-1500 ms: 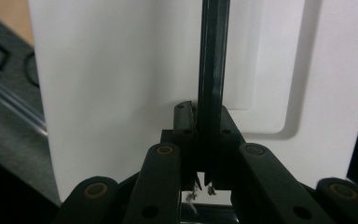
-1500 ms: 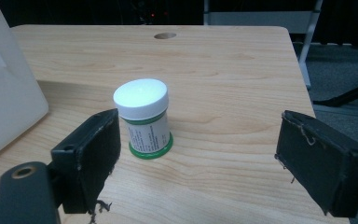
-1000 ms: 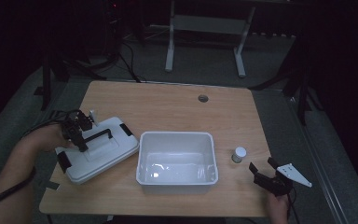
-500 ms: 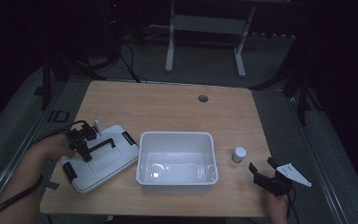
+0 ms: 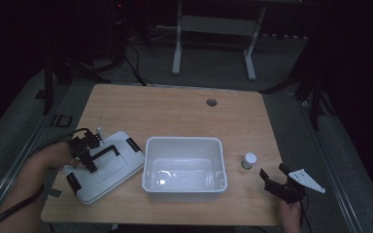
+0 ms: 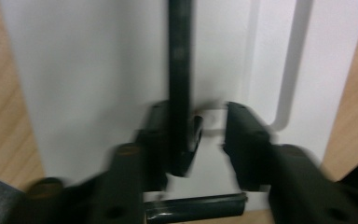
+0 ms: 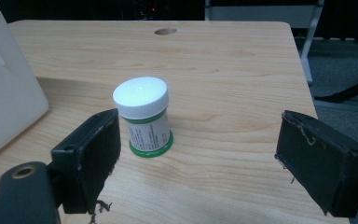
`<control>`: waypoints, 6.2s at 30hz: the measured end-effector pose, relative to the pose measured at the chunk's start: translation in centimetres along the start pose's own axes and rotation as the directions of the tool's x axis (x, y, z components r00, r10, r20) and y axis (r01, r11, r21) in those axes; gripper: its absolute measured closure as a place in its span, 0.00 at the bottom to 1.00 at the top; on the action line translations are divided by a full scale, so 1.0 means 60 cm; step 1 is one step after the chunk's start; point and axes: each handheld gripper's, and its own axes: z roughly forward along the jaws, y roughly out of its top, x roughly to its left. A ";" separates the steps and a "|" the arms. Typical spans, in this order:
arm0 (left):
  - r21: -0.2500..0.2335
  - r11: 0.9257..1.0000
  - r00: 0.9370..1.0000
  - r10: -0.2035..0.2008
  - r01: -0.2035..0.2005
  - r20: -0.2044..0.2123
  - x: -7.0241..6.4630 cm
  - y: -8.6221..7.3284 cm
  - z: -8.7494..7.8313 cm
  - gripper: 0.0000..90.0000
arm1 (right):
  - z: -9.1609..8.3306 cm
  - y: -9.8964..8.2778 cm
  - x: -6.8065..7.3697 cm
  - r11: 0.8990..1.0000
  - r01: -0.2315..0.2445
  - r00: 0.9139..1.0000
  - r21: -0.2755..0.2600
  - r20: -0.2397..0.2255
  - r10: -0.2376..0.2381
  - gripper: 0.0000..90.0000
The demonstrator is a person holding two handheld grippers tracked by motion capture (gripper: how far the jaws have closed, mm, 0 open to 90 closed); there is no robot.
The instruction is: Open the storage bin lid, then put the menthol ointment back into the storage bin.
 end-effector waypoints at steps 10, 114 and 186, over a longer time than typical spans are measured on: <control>-0.014 1.000 0.999 -0.004 0.003 -0.033 -0.001 -0.012 -0.007 0.42 | -0.002 0.001 -0.007 0.986 0.044 0.999 0.158 -0.038 -0.039 0.15; 0.047 0.999 0.999 0.008 -0.007 -0.031 -0.005 -0.045 0.007 0.41 | 0.239 0.180 0.077 0.309 0.305 0.947 0.901 -0.253 -0.198 0.52; 0.068 0.998 0.999 0.014 -0.012 -0.029 -0.011 -0.043 -0.002 0.41 | 0.048 0.390 0.341 0.130 0.887 0.454 0.443 -0.784 -0.424 0.56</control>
